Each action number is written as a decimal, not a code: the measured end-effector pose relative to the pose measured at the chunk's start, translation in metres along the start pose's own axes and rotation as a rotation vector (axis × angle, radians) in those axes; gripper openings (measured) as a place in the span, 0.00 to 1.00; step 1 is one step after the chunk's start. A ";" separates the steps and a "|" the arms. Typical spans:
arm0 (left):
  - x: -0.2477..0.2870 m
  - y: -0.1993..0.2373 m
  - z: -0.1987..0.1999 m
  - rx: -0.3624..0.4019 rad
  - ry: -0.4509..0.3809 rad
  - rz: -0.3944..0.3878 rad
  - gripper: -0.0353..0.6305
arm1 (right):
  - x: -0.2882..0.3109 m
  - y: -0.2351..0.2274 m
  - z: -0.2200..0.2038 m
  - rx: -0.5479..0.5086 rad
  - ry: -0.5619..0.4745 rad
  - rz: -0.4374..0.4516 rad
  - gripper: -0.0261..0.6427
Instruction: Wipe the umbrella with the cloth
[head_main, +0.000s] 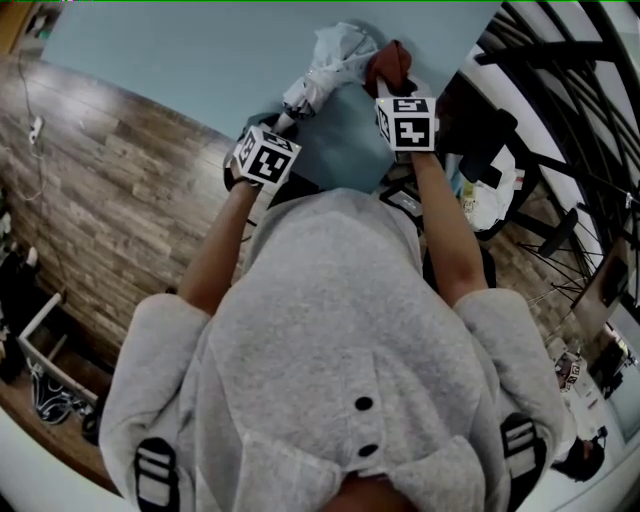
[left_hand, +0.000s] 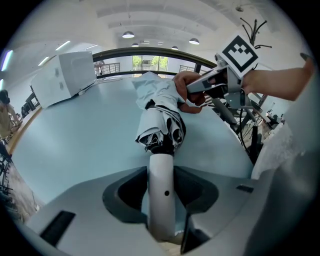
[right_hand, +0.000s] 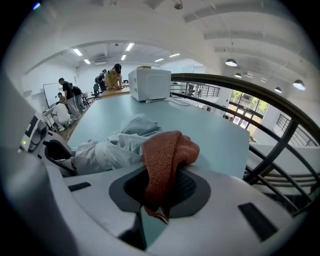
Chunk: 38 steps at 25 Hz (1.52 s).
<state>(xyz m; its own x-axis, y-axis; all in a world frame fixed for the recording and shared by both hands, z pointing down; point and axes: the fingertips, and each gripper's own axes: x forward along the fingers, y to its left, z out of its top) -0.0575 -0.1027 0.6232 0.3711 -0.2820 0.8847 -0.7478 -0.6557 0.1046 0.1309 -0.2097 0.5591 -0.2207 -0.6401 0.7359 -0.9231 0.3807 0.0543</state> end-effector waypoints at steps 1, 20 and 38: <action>0.000 0.000 0.000 -0.002 0.004 -0.002 0.31 | 0.003 0.000 0.000 0.006 0.001 0.006 0.16; -0.003 -0.001 0.002 0.025 0.020 -0.004 0.31 | 0.010 0.042 -0.018 -0.032 0.047 0.095 0.16; -0.001 -0.003 0.003 0.023 0.025 0.006 0.31 | 0.008 0.072 -0.024 -0.033 0.073 0.171 0.16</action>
<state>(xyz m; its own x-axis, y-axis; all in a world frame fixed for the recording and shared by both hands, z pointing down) -0.0541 -0.1030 0.6209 0.3525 -0.2686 0.8964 -0.7370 -0.6700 0.0891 0.0697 -0.1716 0.5853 -0.3489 -0.5150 0.7830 -0.8630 0.5023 -0.0541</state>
